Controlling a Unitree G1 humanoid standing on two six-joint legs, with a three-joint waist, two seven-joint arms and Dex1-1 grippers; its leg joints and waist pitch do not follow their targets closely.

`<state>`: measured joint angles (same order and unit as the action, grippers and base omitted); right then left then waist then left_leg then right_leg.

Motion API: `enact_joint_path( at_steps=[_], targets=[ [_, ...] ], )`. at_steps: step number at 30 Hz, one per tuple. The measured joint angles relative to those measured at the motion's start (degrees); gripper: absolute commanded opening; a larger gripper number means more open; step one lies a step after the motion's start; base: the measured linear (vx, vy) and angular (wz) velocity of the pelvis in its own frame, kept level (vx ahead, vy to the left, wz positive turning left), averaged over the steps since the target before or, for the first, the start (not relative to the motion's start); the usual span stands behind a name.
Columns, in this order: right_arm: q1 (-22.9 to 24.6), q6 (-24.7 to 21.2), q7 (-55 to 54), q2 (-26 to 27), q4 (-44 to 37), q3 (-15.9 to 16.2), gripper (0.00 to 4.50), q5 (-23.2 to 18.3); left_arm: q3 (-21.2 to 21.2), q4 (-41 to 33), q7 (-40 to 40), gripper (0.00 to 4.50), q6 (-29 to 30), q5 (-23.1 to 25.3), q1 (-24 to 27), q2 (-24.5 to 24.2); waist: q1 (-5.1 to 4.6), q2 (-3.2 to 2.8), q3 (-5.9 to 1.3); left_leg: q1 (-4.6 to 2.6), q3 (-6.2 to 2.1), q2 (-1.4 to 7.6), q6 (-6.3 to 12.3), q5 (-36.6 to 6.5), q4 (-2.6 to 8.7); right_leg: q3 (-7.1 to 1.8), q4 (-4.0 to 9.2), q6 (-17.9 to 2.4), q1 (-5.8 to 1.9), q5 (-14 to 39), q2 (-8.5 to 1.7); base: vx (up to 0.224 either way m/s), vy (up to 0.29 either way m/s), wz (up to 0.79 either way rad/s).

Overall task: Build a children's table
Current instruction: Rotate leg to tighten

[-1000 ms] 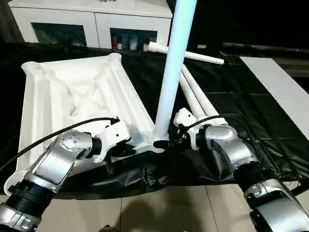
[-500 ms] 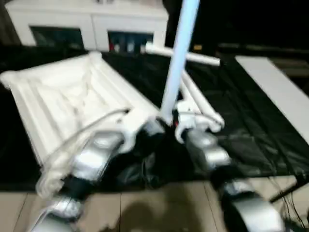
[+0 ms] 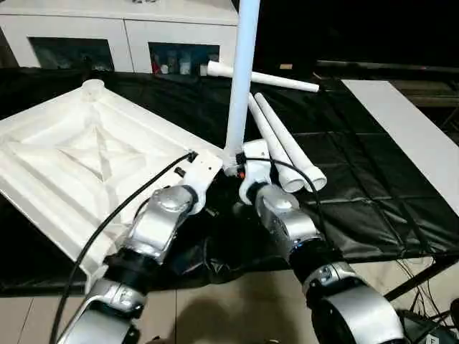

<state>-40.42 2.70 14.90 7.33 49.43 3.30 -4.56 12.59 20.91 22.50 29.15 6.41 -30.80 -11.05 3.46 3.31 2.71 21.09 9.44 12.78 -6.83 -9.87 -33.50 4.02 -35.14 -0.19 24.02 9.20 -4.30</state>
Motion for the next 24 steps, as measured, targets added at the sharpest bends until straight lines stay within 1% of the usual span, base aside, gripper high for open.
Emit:
enact_joint_path(
  at_steps=[1,3,5,9,12,13,14,16,17,19,24],
  targets=[
    [0.52,-0.17,0.33,-0.55,-0.83,0.14,4.31,0.12,0.07,-0.40,0.72,0.00,-0.26,0.02,0.23,-0.75,-0.02,0.00,0.00,0.00,0.00,0.00,0.00,0.00,0.01,0.00,0.01,0.00,0.01,0.01,0.01,0.000,0.000,0.00],
    [3.31,-1.50,2.88,-2.84,-5.10,1.94,4.46,0.58,0.87,-2.70,3.85,0.00,-0.78,-0.27,1.48,-3.36,0.04,0.00,0.00,-0.01,0.03,0.02,0.00,0.00,-0.02,-0.03,0.08,-0.01,0.02,0.01,0.02,0.000,0.000,0.00],
    [5.25,-3.29,5.76,-6.45,-7.80,2.86,4.46,0.76,1.28,-4.54,6.93,0.00,-1.29,-0.67,2.56,-5.70,0.03,0.02,0.01,0.01,0.12,0.03,0.00,0.00,-0.13,-0.14,0.10,-0.02,0.01,0.00,0.00,0.000,0.000,0.00],
    [8.33,-7.82,17.06,-13.83,-15.23,5.33,4.46,0.56,2.31,-7.72,13.93,0.00,-1.57,-1.82,4.10,-10.91,0.04,0.06,0.00,-0.03,0.16,0.02,0.00,0.00,-0.13,-0.18,0.12,-0.04,-0.02,0.02,-0.01,0.000,0.000,0.00],
    [10.47,-9.40,26.01,-18.33,-20.03,7.39,4.46,-0.14,3.21,-10.61,21.25,0.00,-3.09,-3.50,5.88,-15.98,0.11,0.04,0.01,-0.07,0.16,0.03,0.00,0.00,-0.05,-0.15,0.08,-0.11,-0.02,0.08,0.01,0.000,0.000,0.00],
    [10.94,-9.62,27.81,-19.48,-20.87,7.50,4.46,-0.36,3.44,-11.38,23.84,0.00,-3.88,-4.45,6.52,-17.43,0.22,0.04,0.01,-0.08,0.16,0.05,0.00,0.00,-0.02,-0.15,0.09,-0.11,-0.03,0.08,0.01,0.000,0.000,0.00],
    [11.35,-10.15,30.54,-21.15,-22.19,7.98,4.46,-1.04,3.83,-13.16,27.58,0.00,-5.08,-5.48,7.74,-19.62,0.57,0.02,0.02,-0.06,0.16,0.06,0.00,0.00,-0.05,-0.16,0.08,-0.13,-0.03,0.09,0.00,0.000,0.000,0.00],
    [11.37,-10.19,34.04,-23.39,-23.04,8.43,4.46,-2.06,4.96,-15.33,32.38,0.00,-5.05,-6.77,8.52,-22.20,1.47,0.00,0.04,-0.07,0.18,0.06,0.01,0.00,-0.09,-0.21,0.09,-0.13,-0.09,0.09,-0.01,0.000,0.000,0.00],
    [11.31,-10.14,35.62,-24.07,-23.44,8.49,4.46,-2.07,5.70,-16.32,34.01,0.00,-4.61,-6.78,8.52,-22.77,1.87,-0.01,0.04,-0.07,0.26,0.06,0.01,-0.01,-0.08,-0.31,0.10,-0.11,-0.17,0.11,-0.03,0.000,0.000,0.00],
    [11.13,-9.98,37.23,-24.09,-23.95,8.93,4.46,-2.08,6.44,-17.05,35.00,0.00,-4.33,-6.77,8.45,-22.80,1.99,-0.02,0.05,-0.08,0.39,0.05,0.01,-0.01,-0.08,-0.43,0.09,-0.10,-0.29,0.13,-0.07,0.000,0.000,0.00],
    [10.96,-9.92,41.87,-24.88,-24.00,10.94,4.46,-1.93,7.05,-17.38,36.18,0.00,-4.01,-6.87,8.30,-23.01,1.63,0.04,0.05,-0.09,0.33,0.05,0.01,0.00,-0.13,-0.41,0.07,0.16,-0.32,0.28,-0.06,0.000,0.000,0.00]
  ],
)
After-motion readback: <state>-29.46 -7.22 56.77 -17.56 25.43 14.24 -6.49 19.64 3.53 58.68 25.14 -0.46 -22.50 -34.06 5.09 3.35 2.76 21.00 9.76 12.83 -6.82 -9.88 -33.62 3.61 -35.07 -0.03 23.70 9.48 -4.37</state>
